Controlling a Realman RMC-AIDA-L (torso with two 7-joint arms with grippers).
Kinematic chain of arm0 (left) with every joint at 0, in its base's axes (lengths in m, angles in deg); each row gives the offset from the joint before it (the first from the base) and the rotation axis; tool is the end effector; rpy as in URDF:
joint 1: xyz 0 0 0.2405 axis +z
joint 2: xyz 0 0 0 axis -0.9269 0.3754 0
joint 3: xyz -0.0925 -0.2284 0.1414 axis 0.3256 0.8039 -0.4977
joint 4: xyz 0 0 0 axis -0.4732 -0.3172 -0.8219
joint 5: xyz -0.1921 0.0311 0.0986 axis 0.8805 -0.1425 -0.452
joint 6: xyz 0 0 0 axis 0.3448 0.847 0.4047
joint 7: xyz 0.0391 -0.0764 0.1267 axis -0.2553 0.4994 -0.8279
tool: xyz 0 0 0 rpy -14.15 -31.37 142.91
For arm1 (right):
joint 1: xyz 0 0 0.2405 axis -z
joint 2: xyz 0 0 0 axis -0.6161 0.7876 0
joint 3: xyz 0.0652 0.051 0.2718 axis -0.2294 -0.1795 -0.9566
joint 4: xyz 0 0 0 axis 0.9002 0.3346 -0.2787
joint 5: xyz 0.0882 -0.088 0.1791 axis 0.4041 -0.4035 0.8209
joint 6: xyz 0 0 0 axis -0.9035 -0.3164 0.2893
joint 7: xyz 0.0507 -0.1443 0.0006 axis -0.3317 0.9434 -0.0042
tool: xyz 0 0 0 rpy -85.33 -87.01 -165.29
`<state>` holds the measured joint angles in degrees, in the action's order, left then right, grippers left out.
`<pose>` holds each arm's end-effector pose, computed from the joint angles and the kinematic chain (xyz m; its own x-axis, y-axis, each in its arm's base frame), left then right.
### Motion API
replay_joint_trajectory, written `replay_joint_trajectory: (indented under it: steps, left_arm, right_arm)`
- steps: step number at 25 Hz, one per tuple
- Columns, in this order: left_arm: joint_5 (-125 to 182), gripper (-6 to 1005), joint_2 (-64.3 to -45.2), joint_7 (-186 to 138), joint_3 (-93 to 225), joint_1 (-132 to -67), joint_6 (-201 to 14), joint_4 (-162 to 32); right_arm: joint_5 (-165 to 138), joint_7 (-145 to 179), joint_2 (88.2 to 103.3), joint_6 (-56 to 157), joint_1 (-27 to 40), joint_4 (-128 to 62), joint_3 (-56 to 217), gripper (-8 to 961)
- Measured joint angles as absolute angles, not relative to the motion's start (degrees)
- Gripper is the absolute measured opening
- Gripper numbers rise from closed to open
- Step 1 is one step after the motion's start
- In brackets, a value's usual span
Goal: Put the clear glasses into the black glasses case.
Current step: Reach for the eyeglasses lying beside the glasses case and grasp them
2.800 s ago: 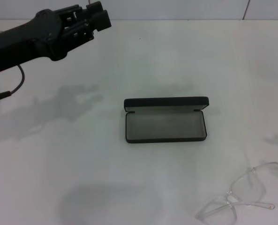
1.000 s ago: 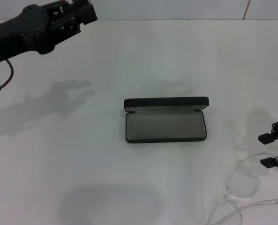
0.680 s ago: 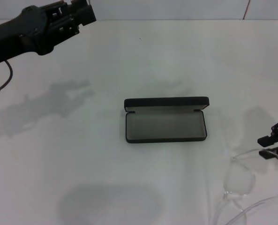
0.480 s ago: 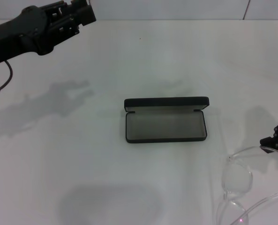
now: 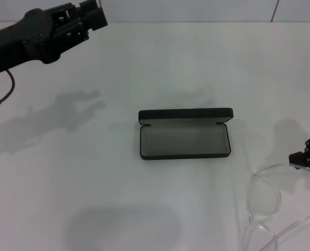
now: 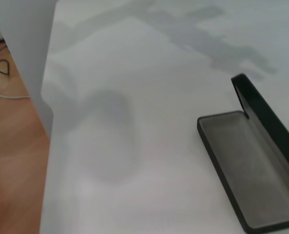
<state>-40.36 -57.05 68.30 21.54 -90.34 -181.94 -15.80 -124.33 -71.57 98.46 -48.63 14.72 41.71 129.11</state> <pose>-0.2337 0.3428 0.0580 0.5259 0.2160 0.8226 0.4521 -0.8902 -0.0553 0.2529 0.3175 0.0550 0.9950 -0.0998 0.0066 -0.0984 -0.9887 -0.1128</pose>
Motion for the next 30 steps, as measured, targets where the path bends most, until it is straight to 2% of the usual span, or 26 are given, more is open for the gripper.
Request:
replay_joint_trajectory:
  steps: [21, 30]
  left_arm:
    - [-40.0, 359, -56.87, 68.3, 21.5, -90.0, -182.2, -17.4]
    - [-40.1, 362, -56.45, 68.3, 21.5, -90.5, -182.4, -17.5]
  right_arm:
    - [-117.8, -71.5, 98.16, -49.5, 14.8, 44.0, 124.2, 2]
    - [-122.6, -70.1, 96.31, -50.3, 14.4, 45.0, 123.5, 3]
